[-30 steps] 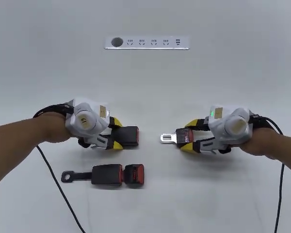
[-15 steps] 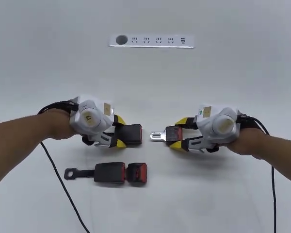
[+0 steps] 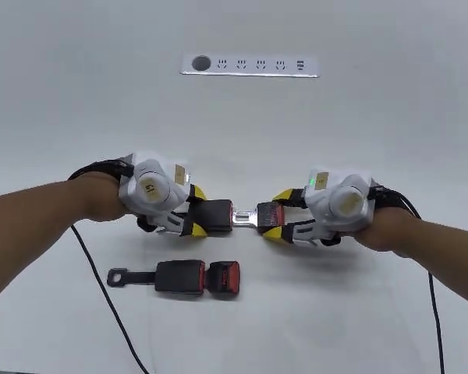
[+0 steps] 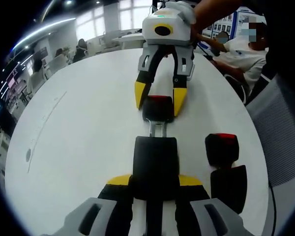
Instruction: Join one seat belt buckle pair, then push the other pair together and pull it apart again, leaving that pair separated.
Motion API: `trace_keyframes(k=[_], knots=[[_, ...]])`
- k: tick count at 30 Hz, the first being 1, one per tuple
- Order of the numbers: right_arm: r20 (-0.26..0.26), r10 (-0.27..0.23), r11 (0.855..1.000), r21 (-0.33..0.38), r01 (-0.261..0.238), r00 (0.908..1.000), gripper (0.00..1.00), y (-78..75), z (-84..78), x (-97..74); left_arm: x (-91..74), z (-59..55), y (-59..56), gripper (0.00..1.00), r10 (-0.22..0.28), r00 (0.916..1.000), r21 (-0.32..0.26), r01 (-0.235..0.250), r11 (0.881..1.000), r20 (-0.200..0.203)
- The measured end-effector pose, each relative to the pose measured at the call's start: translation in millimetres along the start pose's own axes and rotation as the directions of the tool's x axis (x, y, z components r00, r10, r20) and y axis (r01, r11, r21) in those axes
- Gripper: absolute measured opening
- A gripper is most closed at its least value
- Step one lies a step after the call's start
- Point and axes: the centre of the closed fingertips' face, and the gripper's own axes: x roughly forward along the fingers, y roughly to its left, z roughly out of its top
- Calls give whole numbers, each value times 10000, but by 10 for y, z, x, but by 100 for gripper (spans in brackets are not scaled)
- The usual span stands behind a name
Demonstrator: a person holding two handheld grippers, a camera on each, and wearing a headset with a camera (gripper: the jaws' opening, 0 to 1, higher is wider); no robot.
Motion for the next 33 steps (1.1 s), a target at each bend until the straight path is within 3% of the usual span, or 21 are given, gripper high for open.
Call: trace_keyframes(k=[6, 21, 26, 28, 33], knots=[[225, -53, 9999, 160, 49, 9997, 34, 79, 145, 130, 6, 2, -6, 34, -145, 9997, 223, 150, 9996, -203], [169, -178, 9991, 387, 171, 9997, 34, 115, 168, 119, -5, 1, -10, 33, -162, 9996, 54, 163, 9999, -211], [285, -181, 9971, 751, 160, 9994, 34, 152, 226, 190, -4, 0, -9, 33, -181, 9993, 64, 183, 9998, -332], [247, -295, 9980, 567, 281, 9993, 34, 142, 254, 243, -2, -2, -8, 33, -178, 9991, 64, 181, 9998, -395], [224, -369, 9961, 815, 349, 9991, 34, 136, 251, 242, -4, -11, -7, 33, -204, 9987, 117, 210, 9997, -474]])
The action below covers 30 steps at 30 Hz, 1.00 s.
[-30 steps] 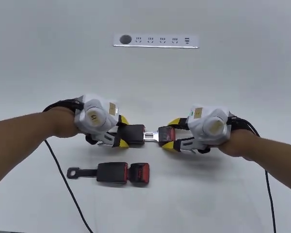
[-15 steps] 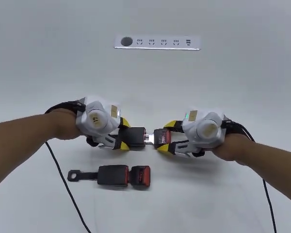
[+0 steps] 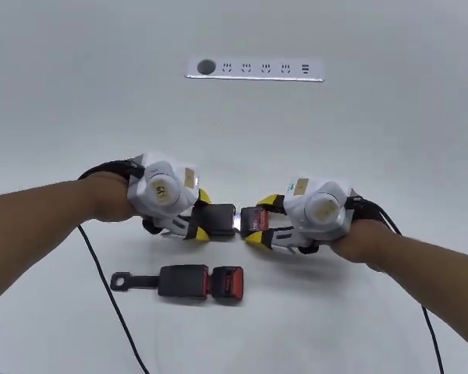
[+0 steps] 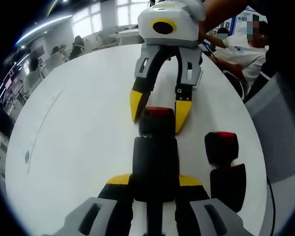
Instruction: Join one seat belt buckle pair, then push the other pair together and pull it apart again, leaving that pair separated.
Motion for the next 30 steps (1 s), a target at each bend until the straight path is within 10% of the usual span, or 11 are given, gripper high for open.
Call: trace_keyframes(k=[30], knots=[[-225, -111, 9997, -198, 107, 9997, 35, 27, 13, 1, -10, -15, -13, 33, -111, 9997, 154, 108, 9998, 195]])
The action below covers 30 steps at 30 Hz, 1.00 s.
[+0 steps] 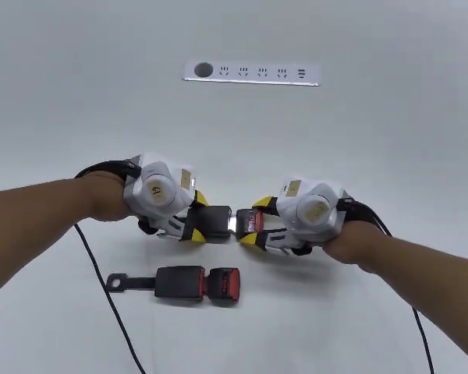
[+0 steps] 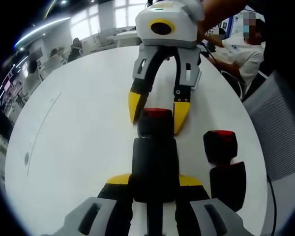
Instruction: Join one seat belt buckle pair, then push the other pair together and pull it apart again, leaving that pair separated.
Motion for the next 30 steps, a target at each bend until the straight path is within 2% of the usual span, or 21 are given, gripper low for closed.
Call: trace_keyframes(k=[9, 17, 30], knots=[[-72, 115, 9999, -125, -116, 9999, 35, -6, -6, 5, -6, -17, 5, 34, -190, 9996, 224, 186, 9996, 190], [-116, 182, 9995, -244, -185, 9998, 35, -31, -33, -26, -29, -54, 6, 34, -271, 9982, 97, 266, 9996, 535], [-99, 291, 9989, -376, -294, 9995, 35, -25, -83, -73, -37, -25, -12, 34, -223, 9986, 58, 220, 9997, 485]])
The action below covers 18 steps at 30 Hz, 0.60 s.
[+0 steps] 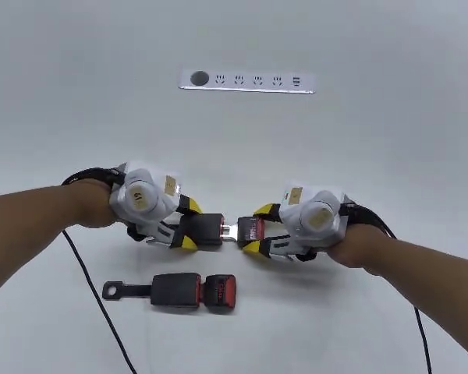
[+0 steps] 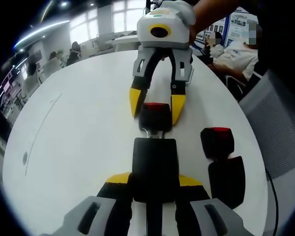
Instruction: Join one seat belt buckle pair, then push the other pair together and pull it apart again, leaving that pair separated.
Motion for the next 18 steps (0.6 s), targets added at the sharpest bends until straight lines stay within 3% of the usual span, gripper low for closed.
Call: trace_keyframes(k=[18], knots=[[99, -159, 9998, 84, 158, 9998, 35, -89, -210, -222, 0, -9, 15, 34, 21, 10000, -107, -21, 9999, 13]])
